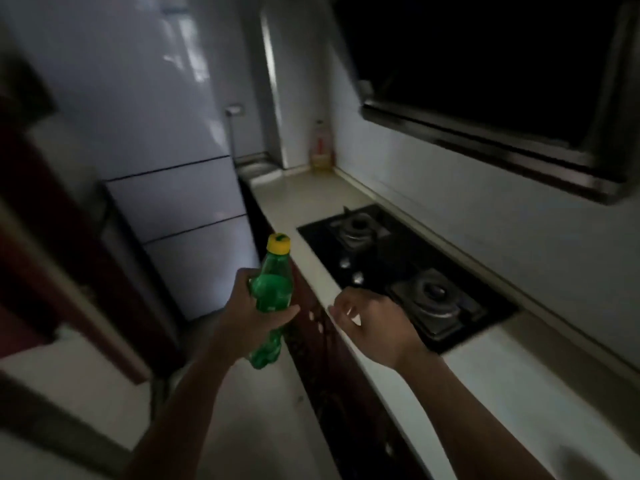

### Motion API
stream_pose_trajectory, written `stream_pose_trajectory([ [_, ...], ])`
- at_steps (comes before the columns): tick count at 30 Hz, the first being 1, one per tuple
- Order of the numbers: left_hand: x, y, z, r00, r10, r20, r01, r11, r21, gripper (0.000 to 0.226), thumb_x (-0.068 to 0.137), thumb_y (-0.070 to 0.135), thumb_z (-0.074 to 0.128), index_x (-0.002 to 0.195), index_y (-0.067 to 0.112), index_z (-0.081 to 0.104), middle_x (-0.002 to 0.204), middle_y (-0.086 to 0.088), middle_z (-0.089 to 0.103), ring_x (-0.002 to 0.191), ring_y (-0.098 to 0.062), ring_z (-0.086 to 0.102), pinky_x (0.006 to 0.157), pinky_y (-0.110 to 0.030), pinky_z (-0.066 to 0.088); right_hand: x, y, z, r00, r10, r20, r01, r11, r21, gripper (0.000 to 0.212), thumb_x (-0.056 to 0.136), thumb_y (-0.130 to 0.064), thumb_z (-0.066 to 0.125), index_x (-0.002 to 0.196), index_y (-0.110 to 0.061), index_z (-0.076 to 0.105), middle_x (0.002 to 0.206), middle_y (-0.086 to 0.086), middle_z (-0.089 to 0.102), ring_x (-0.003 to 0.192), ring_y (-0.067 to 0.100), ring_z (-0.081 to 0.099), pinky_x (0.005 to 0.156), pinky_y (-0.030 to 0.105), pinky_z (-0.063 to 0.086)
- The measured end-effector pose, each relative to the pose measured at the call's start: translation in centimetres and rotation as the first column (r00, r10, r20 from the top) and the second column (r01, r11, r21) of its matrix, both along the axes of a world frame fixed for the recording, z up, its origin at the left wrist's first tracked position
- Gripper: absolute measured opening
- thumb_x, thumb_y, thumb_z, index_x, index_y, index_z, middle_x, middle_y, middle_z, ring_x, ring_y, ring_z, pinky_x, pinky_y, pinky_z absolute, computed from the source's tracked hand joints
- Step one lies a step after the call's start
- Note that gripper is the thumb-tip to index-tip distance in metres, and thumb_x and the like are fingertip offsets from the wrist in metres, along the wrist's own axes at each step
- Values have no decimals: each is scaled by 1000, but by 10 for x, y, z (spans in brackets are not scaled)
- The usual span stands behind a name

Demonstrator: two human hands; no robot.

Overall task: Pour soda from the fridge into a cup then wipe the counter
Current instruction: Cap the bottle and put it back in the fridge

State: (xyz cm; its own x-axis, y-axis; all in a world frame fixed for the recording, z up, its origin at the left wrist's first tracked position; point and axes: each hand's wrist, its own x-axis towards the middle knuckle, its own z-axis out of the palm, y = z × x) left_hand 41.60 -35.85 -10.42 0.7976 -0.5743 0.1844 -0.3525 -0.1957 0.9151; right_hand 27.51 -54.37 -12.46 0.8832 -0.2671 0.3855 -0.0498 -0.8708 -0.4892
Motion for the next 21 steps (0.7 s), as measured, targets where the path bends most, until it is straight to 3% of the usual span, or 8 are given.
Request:
stream_pose_trajectory([
  [3, 42, 44, 13, 992, 122, 26, -121, 992, -29, 60, 69, 9, 88, 108, 7, 43, 92, 1, 60, 75, -2, 65, 54, -15, 51, 55, 19, 14, 993, 100, -58, -103, 992, -68, 37, 90, -58, 35, 95, -30, 59, 90, -8, 65, 81, 15, 65, 68, 37, 53],
  [6, 95, 83, 25, 973, 228, 34, -222, 966, -129, 59, 66, 8, 90, 105, 11, 46, 94, -8, 63, 79, -17, 67, 58, -27, 56, 125, 32, 32, 985, 165, -55, -171, 974, -148, 41, 89, -58, 35, 93, -28, 63, 90, -5, 65, 81, 15, 64, 72, 36, 53],
  [11, 186, 130, 51, 951, 301, 75, -274, 927, -255, 50, 70, 10, 88, 106, 19, 55, 92, -6, 69, 77, -19, 71, 64, -34, 60, 246, 71, 50, 968, 250, 24, -244, 958, -154, 23, 93, -46, 48, 89, -27, 62, 88, -10, 62, 79, 7, 60, 73, 35, 52],
  [16, 278, 146, 73, 940, 324, 110, -281, 913, -295, 47, 74, 20, 84, 113, 22, 58, 94, 0, 70, 84, -14, 70, 69, -26, 59, 353, 106, 63, 948, 313, 62, -301, 942, -148, 41, 89, -57, 33, 95, -31, 63, 91, -14, 60, 78, 2, 56, 68, 23, 45],
  [18, 309, 140, 77, 943, 319, 93, -276, 909, -312, 47, 75, 24, 83, 115, 25, 58, 96, 1, 70, 86, -13, 70, 71, -27, 60, 392, 106, 65, 942, 317, 109, -306, 946, -107, 41, 91, -57, 34, 98, -29, 64, 94, -14, 62, 80, 2, 58, 68, 20, 46],
  [21, 355, 118, 78, 945, 326, 34, -286, 871, -398, 43, 73, 32, 78, 112, 26, 60, 95, 3, 70, 87, -14, 70, 73, -29, 60, 457, 105, 70, 917, 356, 182, -383, 913, 142, 39, 93, -58, 45, 108, -27, 65, 103, -16, 66, 89, -3, 62, 76, 15, 50],
])
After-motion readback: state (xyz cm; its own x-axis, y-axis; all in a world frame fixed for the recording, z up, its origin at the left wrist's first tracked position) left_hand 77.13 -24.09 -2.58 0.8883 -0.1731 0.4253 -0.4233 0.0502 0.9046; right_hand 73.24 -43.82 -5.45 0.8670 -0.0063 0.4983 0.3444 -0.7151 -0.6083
